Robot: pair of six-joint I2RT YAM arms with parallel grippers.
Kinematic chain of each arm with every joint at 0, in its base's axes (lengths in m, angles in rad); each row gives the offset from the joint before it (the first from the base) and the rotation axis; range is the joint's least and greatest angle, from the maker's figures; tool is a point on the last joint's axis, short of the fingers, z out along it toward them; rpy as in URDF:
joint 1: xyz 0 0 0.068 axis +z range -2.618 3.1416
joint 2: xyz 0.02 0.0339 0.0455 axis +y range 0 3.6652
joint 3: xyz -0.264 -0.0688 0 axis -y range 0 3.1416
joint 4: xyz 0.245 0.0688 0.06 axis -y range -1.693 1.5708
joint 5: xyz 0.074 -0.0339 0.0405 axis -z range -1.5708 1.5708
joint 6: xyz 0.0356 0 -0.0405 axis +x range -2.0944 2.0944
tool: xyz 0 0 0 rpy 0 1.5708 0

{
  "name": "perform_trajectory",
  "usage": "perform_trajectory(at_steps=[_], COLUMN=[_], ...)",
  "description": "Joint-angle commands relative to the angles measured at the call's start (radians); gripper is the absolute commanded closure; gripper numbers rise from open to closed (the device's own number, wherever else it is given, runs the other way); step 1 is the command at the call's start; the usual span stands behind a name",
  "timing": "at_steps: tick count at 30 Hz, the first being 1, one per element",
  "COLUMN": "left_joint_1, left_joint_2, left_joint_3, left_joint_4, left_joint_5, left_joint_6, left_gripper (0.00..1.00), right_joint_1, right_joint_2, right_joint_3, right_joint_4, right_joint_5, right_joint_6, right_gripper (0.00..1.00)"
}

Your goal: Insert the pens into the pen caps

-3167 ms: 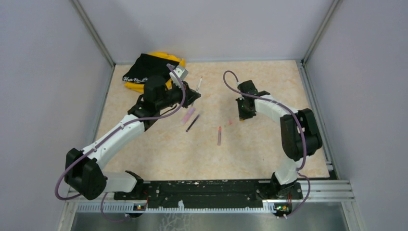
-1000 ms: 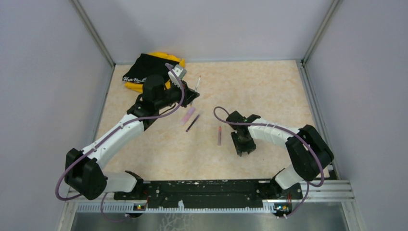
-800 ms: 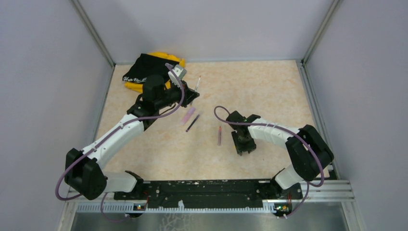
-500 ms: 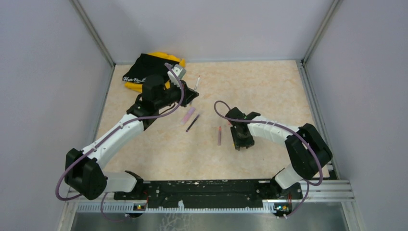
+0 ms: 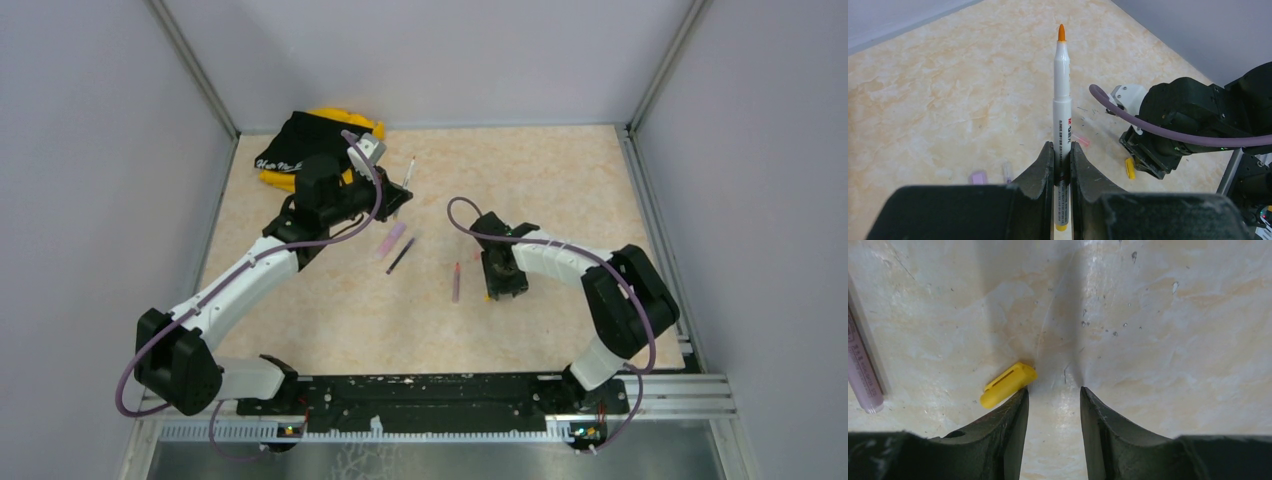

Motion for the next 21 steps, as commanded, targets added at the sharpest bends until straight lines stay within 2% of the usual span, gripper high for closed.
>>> perform_trajectory(at_steps=[1,9,14,21], left_joint_1=[0.005,0.007,0.009,0.013], left_joint_2=[-0.025,-0.022,-0.026,-0.021], left_joint_3=[0.013,0.015,0.013,0.015], left_joint_4=[-0.001,-0.003,-0.003,-0.003], left_joint_5=[0.005,0.007,0.002,0.008], left_joint_6=[0.012,0.012,0.014,0.012], left_gripper=[1.00,1.00,1.00,1.00], right_joint_1=[-0.010,-0.015,-0.015,-0.015], right_joint_2=[0.034,0.065,-0.023,-0.153], right_joint_3=[0.065,0.111,0.109,0.035], right_joint_4=[0.034,0.045,0.075,0.222], right_joint_5=[0.048,0.098,0.138,-0.058], right_joint_6=[-0.019,-0.041,-0.032,0.090], right_gripper=[0.58,0.58,0.58,0.59])
